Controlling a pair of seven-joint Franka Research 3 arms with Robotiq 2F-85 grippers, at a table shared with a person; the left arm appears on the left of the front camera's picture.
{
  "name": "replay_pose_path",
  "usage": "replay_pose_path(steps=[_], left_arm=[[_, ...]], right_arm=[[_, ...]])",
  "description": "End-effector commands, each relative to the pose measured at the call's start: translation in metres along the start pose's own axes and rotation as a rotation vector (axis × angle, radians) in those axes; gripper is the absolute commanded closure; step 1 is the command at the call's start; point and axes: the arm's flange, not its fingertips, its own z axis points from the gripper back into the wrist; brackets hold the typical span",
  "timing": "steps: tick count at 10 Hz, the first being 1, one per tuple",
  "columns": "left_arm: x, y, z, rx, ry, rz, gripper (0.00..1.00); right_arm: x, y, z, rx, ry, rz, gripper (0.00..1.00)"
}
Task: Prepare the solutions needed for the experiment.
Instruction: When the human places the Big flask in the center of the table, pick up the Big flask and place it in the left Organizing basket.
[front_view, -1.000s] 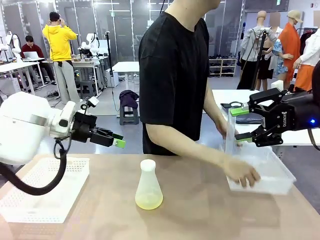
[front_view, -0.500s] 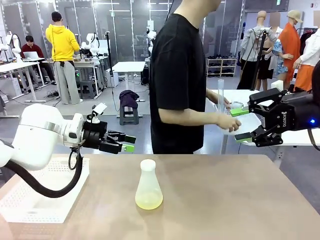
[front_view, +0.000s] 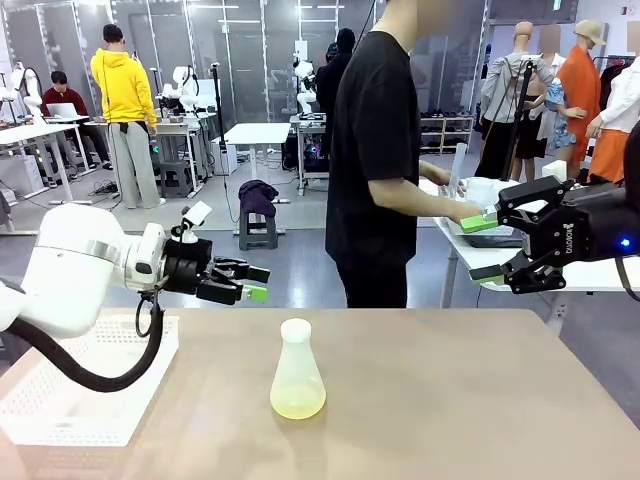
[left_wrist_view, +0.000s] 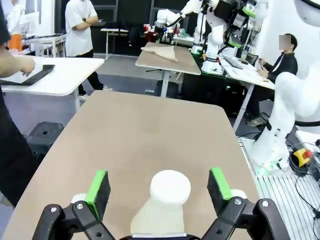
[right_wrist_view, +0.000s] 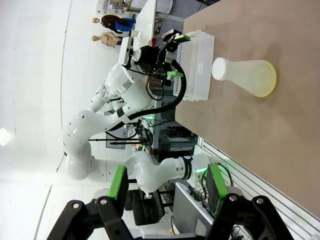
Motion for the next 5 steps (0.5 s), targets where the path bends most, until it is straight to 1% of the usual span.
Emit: replay_pose_path(steps=[1, 3, 4, 5], left_arm=[[-0.010, 0.017, -0.021, -0.045, -0.068, -0.113, 0.00], [-0.014, 0.023, -0.028, -0.088, -0.125, -0.147, 0.00], [-0.019, 0.025, -0.031, -0.097, -0.122, -0.151, 0.00], [-0.022, 0.026, -0.033, -0.093, -0.125, -0.110, 0.00]], right_arm=[[0.001, 0.002, -0.001, 0.019, -0.006, 0.009, 0.21], [0.001, 0.002, -0.001, 0.019, -0.006, 0.009, 0.21], [0.001, 0.002, -0.001, 0.019, -0.006, 0.009, 0.21], [0.001, 0.002, -0.001, 0.019, -0.006, 0.009, 0.21]])
